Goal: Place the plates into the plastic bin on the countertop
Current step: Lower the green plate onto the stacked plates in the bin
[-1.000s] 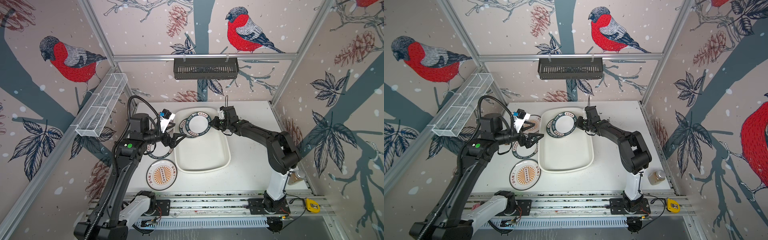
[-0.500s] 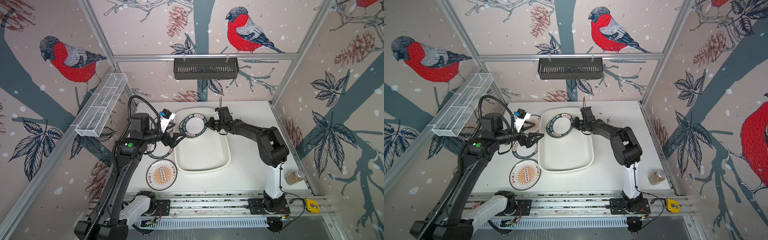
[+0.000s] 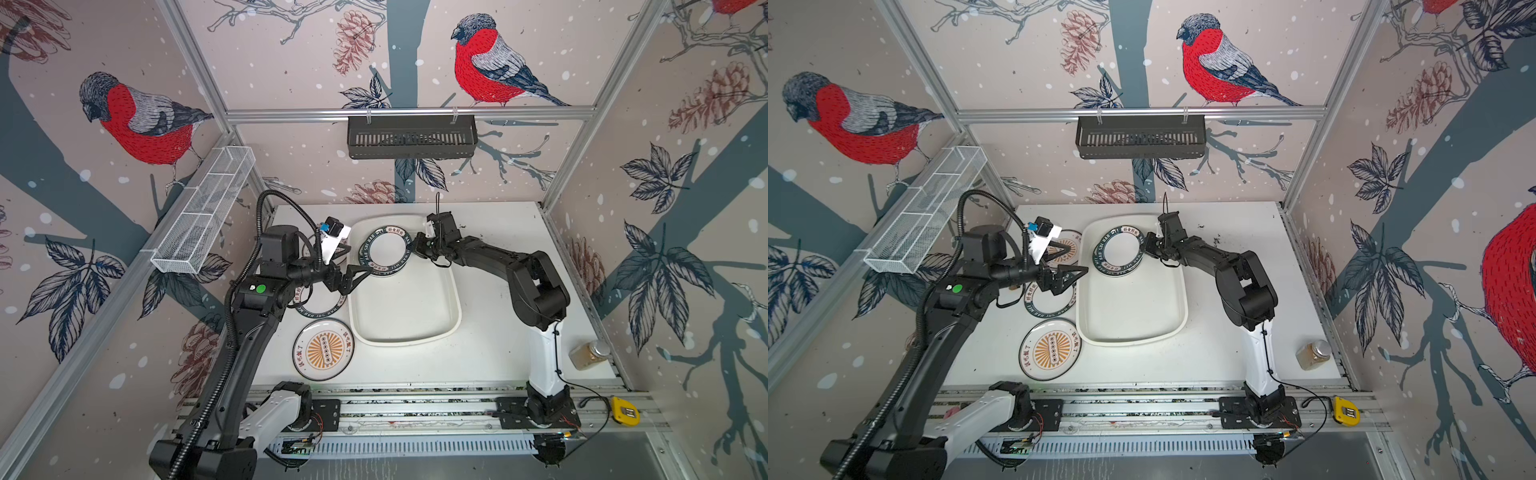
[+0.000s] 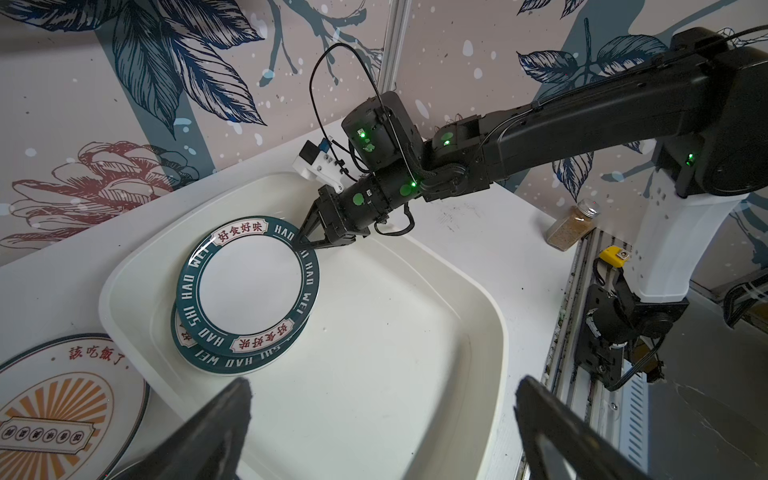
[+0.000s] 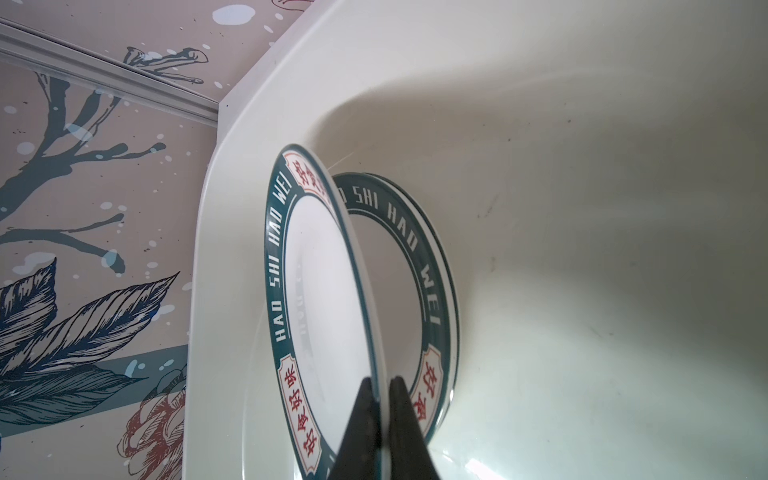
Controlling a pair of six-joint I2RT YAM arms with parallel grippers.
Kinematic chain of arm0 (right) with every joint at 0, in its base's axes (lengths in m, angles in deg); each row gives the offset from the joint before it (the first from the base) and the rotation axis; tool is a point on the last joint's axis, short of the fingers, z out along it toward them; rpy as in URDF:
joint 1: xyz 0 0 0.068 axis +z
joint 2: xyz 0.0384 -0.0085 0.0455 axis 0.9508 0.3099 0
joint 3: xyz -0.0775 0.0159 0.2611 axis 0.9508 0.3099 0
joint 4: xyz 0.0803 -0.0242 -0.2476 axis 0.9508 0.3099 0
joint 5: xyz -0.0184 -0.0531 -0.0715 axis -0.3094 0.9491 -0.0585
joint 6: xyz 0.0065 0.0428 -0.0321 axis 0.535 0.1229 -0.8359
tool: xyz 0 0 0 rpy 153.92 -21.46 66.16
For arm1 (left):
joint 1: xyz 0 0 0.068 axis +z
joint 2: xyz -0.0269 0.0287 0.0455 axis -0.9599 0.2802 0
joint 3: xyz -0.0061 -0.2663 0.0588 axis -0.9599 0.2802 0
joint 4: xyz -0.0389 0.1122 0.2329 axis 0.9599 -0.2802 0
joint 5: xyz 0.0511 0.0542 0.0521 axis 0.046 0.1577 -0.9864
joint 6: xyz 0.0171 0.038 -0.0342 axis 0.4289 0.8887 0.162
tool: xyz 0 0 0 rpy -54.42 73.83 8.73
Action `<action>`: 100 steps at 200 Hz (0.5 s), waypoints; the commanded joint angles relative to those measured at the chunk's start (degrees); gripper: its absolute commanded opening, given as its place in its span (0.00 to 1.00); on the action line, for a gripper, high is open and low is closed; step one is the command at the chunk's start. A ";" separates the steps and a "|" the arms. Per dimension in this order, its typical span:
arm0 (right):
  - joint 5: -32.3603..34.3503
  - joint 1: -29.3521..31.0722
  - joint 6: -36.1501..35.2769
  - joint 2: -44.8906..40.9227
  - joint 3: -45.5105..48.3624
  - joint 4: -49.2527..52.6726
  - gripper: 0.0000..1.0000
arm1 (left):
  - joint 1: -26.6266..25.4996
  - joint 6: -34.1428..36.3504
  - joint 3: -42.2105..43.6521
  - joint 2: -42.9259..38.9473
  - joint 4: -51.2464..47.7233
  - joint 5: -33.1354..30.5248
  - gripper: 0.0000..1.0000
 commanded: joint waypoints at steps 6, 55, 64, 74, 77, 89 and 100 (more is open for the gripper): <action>-0.87 0.25 -0.07 0.50 -0.75 -0.45 0.06 | 0.12 0.36 -0.26 -0.16 0.72 1.37 0.98; -0.55 0.28 -0.15 0.52 -0.38 -0.54 0.06 | 0.12 0.38 -0.20 -0.05 0.81 1.55 0.98; -0.46 0.30 -0.25 0.53 -0.30 -0.54 0.06 | 0.12 0.36 -0.19 -0.12 0.78 1.55 0.98; -0.37 0.28 -0.16 0.52 -0.29 -0.64 0.06 | 0.12 0.36 -0.19 -0.16 0.73 1.55 0.98; -0.37 0.30 -0.14 0.55 -0.29 -0.63 0.06 | 0.12 0.36 -0.18 -0.24 0.72 1.55 0.98; -0.52 0.26 -0.10 0.77 -0.38 -0.59 0.07 | 0.12 0.36 -0.10 -0.32 0.72 1.56 0.98; -0.55 0.27 -0.12 0.93 -0.51 -0.54 0.07 | 0.16 0.45 -0.14 -0.33 0.71 1.48 0.98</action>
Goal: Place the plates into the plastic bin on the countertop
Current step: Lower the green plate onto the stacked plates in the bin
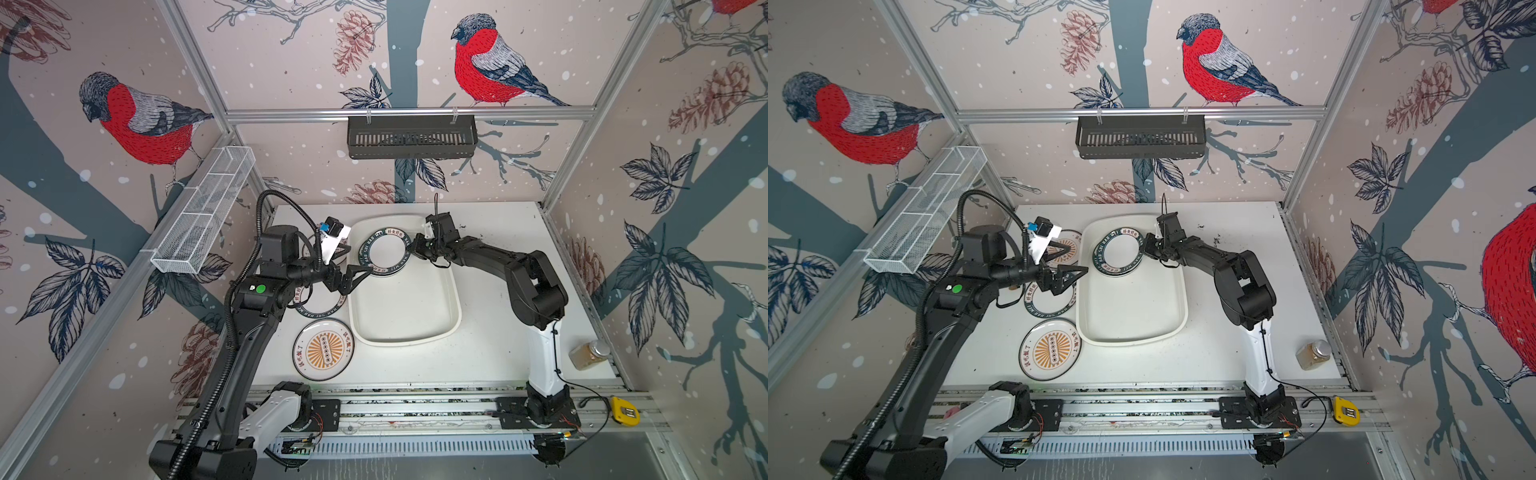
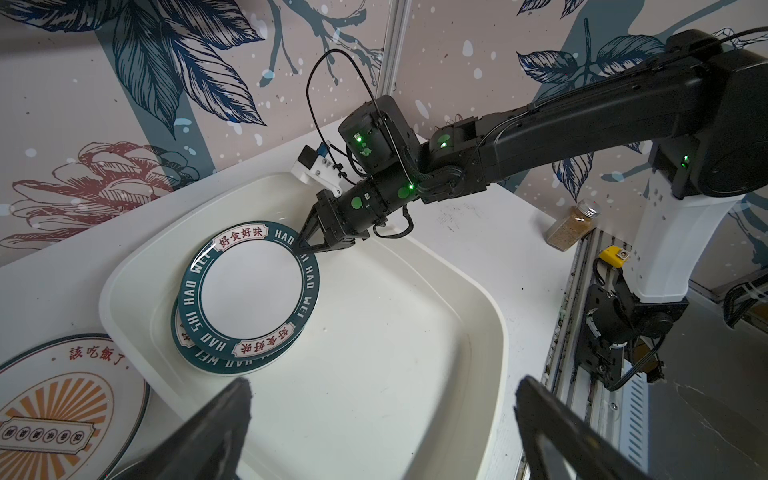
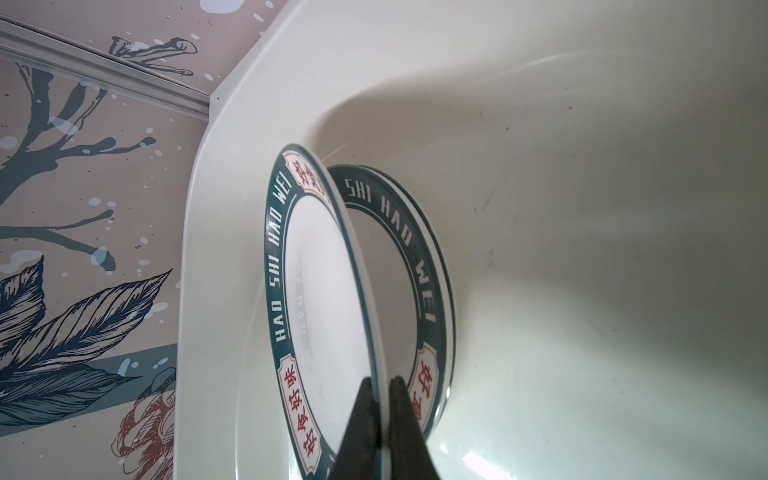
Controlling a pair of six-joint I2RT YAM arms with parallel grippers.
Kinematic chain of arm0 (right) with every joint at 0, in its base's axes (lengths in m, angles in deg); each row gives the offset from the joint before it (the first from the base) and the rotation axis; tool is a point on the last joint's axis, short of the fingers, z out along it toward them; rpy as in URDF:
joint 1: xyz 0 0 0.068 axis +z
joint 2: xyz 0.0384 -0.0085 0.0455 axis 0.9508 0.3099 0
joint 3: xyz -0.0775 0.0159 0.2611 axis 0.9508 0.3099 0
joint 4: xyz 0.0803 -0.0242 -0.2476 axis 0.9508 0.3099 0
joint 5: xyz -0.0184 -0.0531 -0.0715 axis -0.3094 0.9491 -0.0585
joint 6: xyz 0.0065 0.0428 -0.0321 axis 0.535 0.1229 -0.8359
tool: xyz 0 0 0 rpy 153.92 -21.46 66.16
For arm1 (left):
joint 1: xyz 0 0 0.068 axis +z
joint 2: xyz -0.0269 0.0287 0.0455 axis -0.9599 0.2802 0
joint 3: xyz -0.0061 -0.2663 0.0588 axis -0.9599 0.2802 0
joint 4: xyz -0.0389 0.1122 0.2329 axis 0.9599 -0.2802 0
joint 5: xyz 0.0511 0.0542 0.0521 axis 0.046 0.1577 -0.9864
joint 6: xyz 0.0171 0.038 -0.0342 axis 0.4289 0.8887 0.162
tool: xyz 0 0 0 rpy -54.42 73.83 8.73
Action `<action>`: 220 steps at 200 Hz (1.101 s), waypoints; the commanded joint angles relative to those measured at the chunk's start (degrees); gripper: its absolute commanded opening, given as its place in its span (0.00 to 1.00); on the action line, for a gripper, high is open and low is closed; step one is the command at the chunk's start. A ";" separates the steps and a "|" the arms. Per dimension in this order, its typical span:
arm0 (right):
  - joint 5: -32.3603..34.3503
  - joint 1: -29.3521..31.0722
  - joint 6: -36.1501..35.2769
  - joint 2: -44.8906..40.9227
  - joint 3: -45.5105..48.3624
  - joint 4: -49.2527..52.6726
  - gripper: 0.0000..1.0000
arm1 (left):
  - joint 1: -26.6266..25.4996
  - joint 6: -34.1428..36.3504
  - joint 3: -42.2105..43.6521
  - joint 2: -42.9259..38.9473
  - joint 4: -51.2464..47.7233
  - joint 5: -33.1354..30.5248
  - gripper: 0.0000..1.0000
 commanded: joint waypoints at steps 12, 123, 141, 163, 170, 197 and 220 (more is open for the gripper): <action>-0.54 0.08 0.08 0.50 -0.29 -1.31 0.08 | 0.12 0.43 -0.13 -0.26 0.72 1.46 0.98; -0.52 -0.45 -0.34 1.10 -0.87 -0.25 0.14 | 0.12 0.34 -0.20 -0.43 0.63 1.55 0.98; -0.61 -0.36 -0.40 1.29 -0.99 -0.04 0.16 | 0.12 0.34 -0.27 -0.43 0.66 1.53 0.98; -0.61 -0.31 -0.51 1.47 -1.10 0.35 0.17 | 0.12 0.34 -0.15 -0.47 0.71 1.57 0.98; -0.61 -0.36 -0.59 1.55 -1.25 0.49 0.18 | 0.12 0.34 -0.12 -0.42 0.72 1.47 0.98; -0.69 -0.32 -0.84 1.64 -1.17 0.71 0.19 | 0.12 0.34 0.18 -0.51 0.89 1.55 0.98; -0.70 -0.28 -1.03 1.62 -1.00 0.89 0.19 | 0.12 0.17 0.19 -0.25 1.13 1.81 0.98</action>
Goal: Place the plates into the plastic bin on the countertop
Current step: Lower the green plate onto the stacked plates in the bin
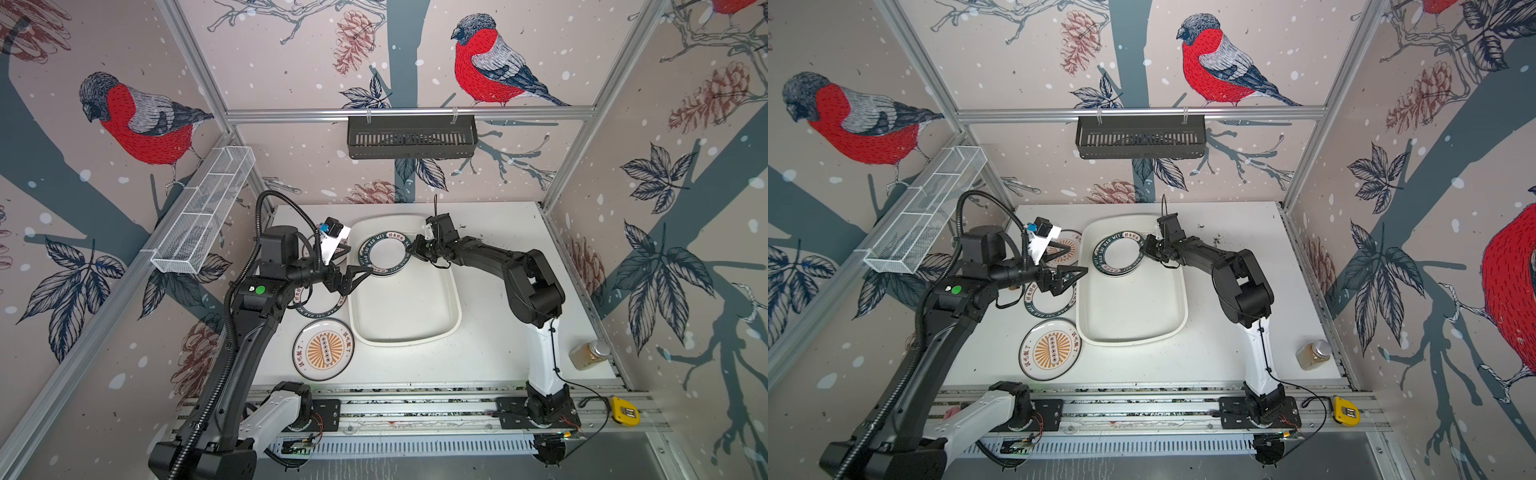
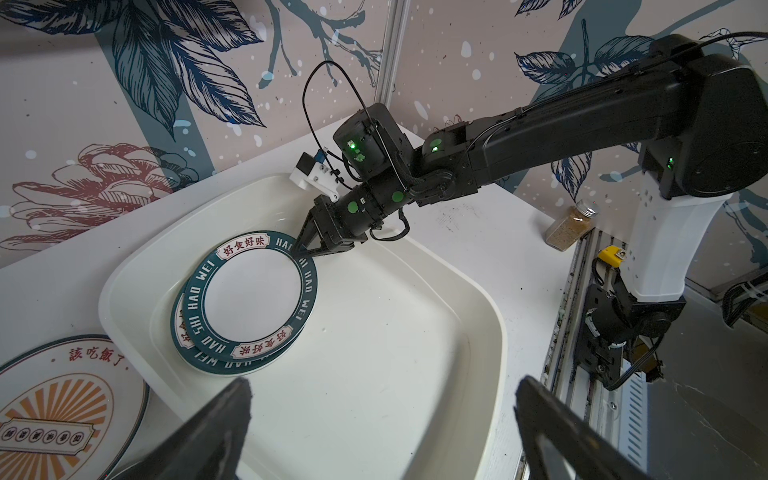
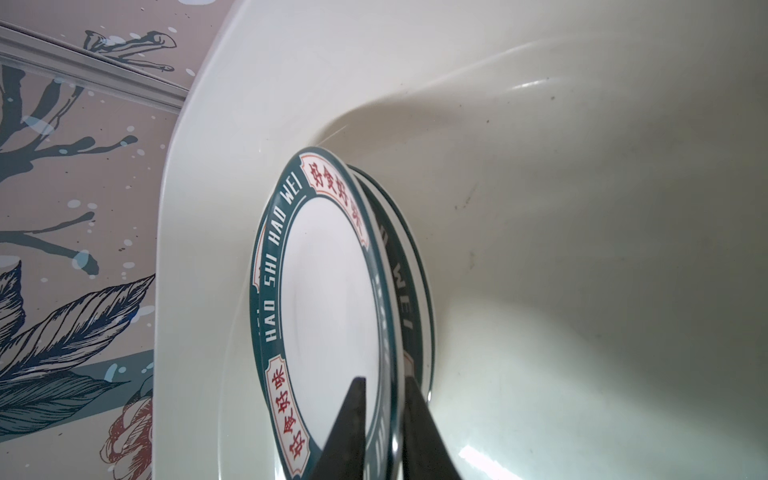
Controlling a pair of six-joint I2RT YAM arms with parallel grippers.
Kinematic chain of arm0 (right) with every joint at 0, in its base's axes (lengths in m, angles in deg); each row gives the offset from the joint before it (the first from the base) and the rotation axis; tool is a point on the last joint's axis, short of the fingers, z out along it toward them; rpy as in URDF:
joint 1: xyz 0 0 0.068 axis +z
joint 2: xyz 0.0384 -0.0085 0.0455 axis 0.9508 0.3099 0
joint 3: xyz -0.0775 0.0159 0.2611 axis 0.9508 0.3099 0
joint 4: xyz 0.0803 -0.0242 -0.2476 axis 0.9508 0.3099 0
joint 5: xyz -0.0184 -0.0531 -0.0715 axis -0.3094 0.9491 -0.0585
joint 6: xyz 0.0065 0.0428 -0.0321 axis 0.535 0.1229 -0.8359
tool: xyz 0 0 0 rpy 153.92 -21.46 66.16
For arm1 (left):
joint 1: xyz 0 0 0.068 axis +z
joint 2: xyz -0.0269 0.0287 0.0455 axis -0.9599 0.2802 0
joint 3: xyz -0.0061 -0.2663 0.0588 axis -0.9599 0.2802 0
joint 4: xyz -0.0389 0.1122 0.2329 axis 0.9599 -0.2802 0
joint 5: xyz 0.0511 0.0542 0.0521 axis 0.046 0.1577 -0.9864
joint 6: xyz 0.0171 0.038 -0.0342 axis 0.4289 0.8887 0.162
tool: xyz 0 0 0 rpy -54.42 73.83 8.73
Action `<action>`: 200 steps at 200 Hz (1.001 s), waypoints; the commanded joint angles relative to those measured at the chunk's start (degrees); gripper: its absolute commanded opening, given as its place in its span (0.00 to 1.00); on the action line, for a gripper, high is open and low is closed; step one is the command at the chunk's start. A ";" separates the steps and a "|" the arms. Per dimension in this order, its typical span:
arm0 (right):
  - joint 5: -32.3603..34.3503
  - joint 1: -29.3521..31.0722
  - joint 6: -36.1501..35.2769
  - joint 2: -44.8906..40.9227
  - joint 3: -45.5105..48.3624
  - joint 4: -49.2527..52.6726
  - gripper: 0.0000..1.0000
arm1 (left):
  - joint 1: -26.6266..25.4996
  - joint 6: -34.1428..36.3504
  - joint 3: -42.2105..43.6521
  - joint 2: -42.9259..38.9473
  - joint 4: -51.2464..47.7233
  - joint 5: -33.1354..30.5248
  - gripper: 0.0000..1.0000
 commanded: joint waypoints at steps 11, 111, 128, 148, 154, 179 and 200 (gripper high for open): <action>-0.68 0.06 -0.80 0.16 -0.14 -0.01 0.20 | 0.12 0.18 -0.06 0.06 1.15 1.68 0.98; -0.68 0.18 -0.71 0.23 0.25 0.08 0.25 | 0.12 0.18 0.17 -0.21 1.14 1.51 0.98; -0.73 0.14 -0.76 0.27 0.25 0.17 0.25 | 0.12 0.18 0.26 -0.29 1.14 1.50 0.98; -0.68 0.17 -0.80 0.12 0.25 0.13 0.25 | 0.12 0.19 0.19 -0.32 1.18 1.50 0.98; -0.67 0.11 -0.80 0.18 0.25 0.21 0.25 | 0.12 0.21 0.24 -0.32 1.14 1.50 0.98; -0.77 0.11 -0.97 0.13 0.19 0.42 0.26 | 0.12 0.19 0.20 -0.41 1.11 1.50 0.98; -0.59 0.08 -1.14 0.07 0.25 0.78 0.27 | 0.12 0.12 0.23 -0.55 1.13 1.59 0.98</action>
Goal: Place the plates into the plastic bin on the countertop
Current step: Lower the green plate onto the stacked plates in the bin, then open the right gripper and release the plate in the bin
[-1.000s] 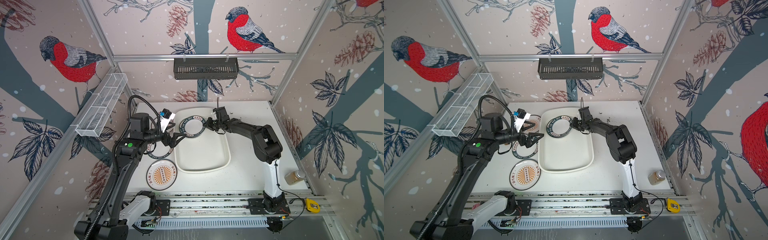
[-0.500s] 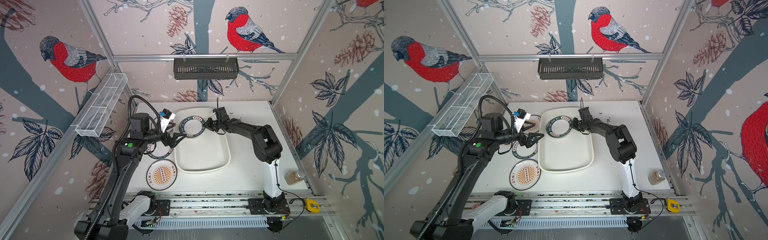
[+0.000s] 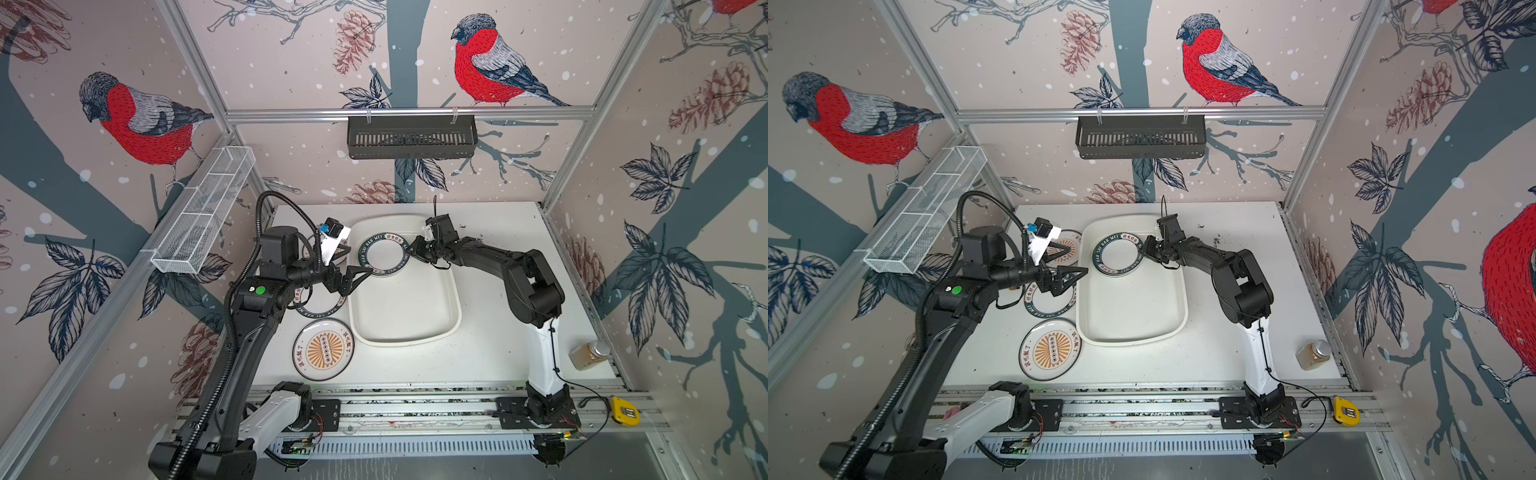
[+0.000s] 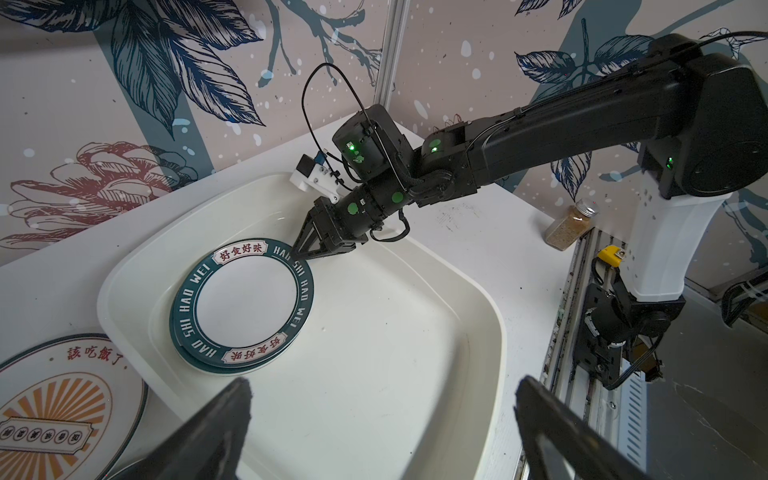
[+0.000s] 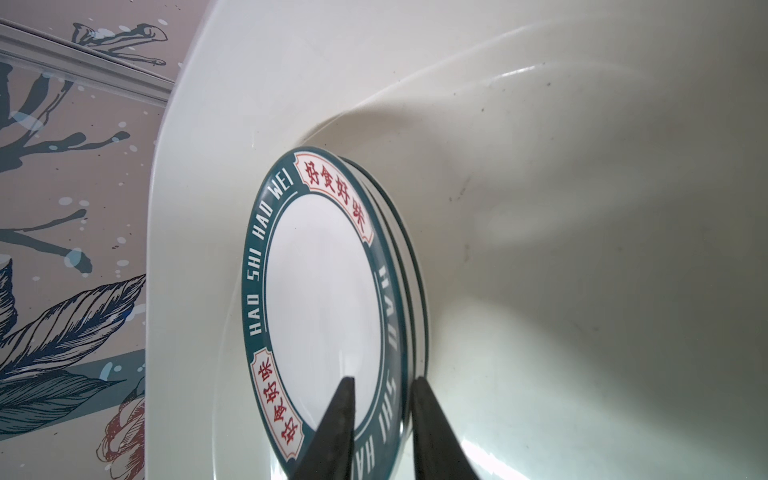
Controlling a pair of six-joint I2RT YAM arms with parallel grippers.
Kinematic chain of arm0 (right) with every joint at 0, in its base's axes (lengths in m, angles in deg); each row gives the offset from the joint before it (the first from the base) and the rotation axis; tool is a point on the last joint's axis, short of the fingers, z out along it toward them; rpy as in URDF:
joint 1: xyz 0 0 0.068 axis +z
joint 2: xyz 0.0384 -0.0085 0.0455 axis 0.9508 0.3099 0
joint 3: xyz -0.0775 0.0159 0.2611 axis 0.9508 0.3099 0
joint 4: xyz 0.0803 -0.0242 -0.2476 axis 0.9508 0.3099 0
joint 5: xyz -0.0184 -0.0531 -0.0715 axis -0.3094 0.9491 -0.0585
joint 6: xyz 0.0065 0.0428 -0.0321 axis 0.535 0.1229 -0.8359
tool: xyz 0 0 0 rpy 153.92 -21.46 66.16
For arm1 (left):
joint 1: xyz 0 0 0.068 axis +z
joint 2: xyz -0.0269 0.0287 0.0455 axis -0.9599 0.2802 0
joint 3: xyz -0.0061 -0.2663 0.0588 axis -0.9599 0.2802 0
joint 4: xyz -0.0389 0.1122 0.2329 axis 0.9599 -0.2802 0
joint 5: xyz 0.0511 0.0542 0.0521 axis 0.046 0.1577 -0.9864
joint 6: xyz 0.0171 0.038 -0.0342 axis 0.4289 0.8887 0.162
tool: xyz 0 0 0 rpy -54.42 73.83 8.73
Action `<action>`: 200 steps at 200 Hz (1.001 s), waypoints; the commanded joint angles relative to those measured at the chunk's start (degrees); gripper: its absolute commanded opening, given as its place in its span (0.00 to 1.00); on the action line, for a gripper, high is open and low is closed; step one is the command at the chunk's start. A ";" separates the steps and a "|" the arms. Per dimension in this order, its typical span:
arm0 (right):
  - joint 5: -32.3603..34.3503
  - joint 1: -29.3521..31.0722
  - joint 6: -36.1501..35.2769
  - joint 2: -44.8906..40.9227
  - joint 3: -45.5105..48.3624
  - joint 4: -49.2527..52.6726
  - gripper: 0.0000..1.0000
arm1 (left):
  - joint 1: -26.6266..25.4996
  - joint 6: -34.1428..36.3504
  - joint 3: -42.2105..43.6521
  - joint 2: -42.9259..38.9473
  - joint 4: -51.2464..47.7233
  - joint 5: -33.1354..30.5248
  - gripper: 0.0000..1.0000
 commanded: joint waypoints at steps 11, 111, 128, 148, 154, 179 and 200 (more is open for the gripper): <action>-0.53 -0.01 -1.08 -0.09 0.06 0.56 0.27 | 0.13 0.12 0.11 -0.54 1.03 1.57 0.98; 2.75 0.34 -2.10 -5.07 0.27 1.65 0.28 | 0.12 -0.52 1.45 -1.37 2.00 -2.19 0.98; 5.14 0.98 -3.58 -7.36 1.14 3.00 0.28 | 0.11 -1.36 2.97 -1.63 3.05 -6.02 0.98; 9.14 2.03 -6.02 -10.52 2.52 5.21 0.29 | 0.12 -3.36 4.60 -1.98 5.22 -10.12 0.98; 10.03 2.33 -6.45 -11.54 3.26 5.54 0.29 | 0.12 -3.82 4.98 -2.08 5.77 -10.68 0.98; 12.55 3.26 -6.96 -15.09 7.51 4.93 0.30 | 0.21 -6.03 5.89 -1.51 7.62 -12.76 0.98; 13.87 4.18 -6.40 -18.08 12.08 2.80 0.30 | 0.25 -8.49 7.32 -1.24 9.76 -16.45 0.98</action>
